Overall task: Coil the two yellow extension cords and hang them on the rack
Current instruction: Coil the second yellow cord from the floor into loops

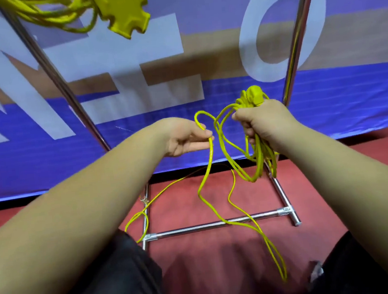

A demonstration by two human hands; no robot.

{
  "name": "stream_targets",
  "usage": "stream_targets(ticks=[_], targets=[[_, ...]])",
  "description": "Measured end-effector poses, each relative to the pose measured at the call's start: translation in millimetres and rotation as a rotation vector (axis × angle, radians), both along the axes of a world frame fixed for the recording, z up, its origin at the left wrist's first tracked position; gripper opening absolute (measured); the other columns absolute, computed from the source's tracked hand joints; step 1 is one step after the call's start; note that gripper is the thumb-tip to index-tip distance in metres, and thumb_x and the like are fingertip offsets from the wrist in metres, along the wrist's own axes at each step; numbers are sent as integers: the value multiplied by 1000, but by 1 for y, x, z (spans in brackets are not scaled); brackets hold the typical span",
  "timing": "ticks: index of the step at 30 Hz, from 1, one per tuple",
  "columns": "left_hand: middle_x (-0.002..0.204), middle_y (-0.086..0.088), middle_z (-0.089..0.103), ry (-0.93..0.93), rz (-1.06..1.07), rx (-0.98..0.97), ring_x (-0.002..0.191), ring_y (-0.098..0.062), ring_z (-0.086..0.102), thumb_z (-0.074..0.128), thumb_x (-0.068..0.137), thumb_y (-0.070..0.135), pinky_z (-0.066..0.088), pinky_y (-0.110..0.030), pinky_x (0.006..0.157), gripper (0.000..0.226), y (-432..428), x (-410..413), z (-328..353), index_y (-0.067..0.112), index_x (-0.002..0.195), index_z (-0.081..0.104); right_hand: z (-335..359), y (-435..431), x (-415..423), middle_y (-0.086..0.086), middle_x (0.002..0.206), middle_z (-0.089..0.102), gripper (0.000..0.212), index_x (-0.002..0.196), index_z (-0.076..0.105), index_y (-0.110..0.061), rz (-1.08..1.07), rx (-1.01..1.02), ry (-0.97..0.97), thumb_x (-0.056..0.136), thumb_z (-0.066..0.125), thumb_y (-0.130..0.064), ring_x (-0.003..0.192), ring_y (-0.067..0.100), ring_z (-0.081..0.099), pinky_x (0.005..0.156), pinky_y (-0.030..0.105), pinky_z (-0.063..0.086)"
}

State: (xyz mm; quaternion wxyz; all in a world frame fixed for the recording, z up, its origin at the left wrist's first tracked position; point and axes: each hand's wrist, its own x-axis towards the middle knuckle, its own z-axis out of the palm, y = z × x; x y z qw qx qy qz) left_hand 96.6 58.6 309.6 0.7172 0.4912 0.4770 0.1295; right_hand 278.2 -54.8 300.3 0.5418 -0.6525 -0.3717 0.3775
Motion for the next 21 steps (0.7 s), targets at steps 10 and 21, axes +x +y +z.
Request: stream_targets(ticks=[10, 21], targets=[[62, 1, 61, 326, -39, 958, 59, -22, 67, 77, 83, 4, 59, -34, 59, 31, -12, -28, 23, 22, 107, 70, -5, 6, -33, 6, 49, 56, 28, 65, 70, -10, 4, -4, 35, 90, 73, -23, 44, 22, 49, 49, 32, 47], [129, -9, 56, 1543, -373, 874, 129, -34, 45, 65, 91, 19, 46, -42, 86, 29, 13, -66, -3, 15, 119, 61, 3, 2, -21, 5, 58, 42, 17, 79, 60, -10, 28, 45, 154, 90, 72, -16, 42, 19, 33, 44, 28, 31]])
